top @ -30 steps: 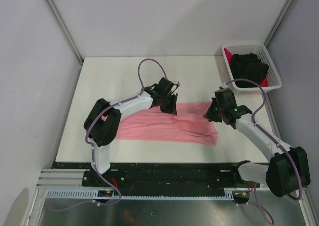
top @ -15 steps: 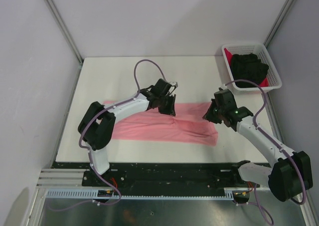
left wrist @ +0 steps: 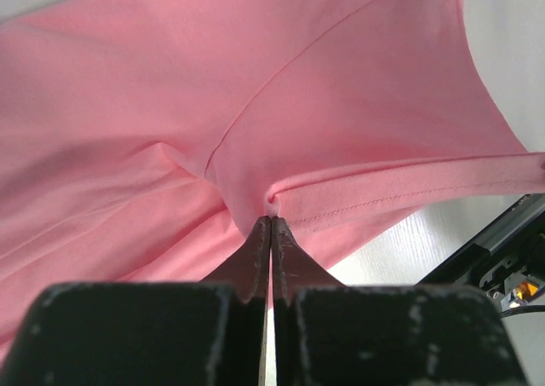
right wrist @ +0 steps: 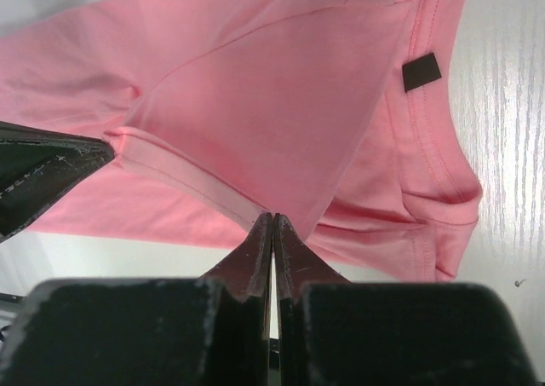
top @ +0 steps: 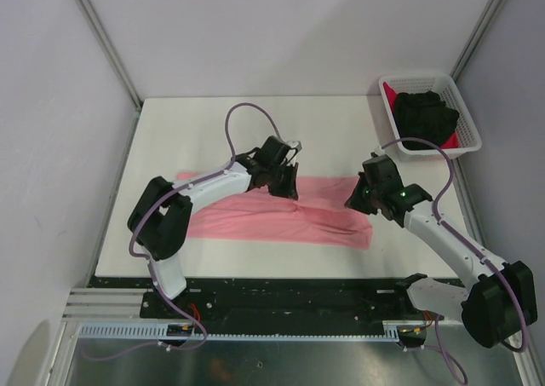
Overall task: Fold and stack the t-shirts
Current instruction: Fold the other side of the tshirt into a rectangle
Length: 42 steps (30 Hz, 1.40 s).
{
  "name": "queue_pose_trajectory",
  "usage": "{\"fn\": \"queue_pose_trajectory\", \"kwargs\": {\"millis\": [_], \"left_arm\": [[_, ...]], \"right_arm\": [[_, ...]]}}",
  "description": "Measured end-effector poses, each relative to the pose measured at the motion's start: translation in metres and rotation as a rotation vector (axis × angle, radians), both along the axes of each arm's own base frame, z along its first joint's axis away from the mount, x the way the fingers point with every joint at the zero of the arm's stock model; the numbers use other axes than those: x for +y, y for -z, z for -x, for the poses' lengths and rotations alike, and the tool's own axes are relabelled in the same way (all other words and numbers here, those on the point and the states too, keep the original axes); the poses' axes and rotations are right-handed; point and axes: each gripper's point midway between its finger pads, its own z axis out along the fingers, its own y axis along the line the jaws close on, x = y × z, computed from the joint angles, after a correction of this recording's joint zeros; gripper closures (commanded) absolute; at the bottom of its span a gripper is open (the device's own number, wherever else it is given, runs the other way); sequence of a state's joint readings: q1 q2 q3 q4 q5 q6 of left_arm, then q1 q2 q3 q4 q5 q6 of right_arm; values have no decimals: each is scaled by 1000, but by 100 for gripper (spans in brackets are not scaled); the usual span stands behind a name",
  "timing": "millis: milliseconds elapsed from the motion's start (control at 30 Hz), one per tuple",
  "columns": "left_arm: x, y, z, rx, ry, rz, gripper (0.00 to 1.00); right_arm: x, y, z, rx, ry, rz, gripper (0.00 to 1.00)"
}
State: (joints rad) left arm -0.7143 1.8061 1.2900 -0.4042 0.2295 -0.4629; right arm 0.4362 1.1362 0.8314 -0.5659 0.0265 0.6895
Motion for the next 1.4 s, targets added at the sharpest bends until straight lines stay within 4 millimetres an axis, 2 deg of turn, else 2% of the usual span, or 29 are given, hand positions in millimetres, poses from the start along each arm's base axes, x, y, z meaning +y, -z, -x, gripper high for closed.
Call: {"fn": "queue_pose_trajectory", "kwargs": {"millis": [233,533,833,1033,1100,1300,1400], "left_arm": [[3,0,4,3,1,-3,100],[0,5,14,15,22,-5,100],[-8,30,36,61,61,-38,100],[-7,36,40,78,52,-46,99],[-7,36,40,78,51,-46,94],[-4,40,43,89,44,-55,62],[-3,41,43,90,42,-59,50]], "right_arm": [[1,-1,2,-3,5,3,97],[-7,5,6,11,27,43,96],[-19,53,30,120,28,100,96],[-16,60,32,122,17,87,95],[-15,61,33,124,11,85,90],[-11,63,38,130,-9,77,71],[-9,55,40,104,-23,57,62]]}}
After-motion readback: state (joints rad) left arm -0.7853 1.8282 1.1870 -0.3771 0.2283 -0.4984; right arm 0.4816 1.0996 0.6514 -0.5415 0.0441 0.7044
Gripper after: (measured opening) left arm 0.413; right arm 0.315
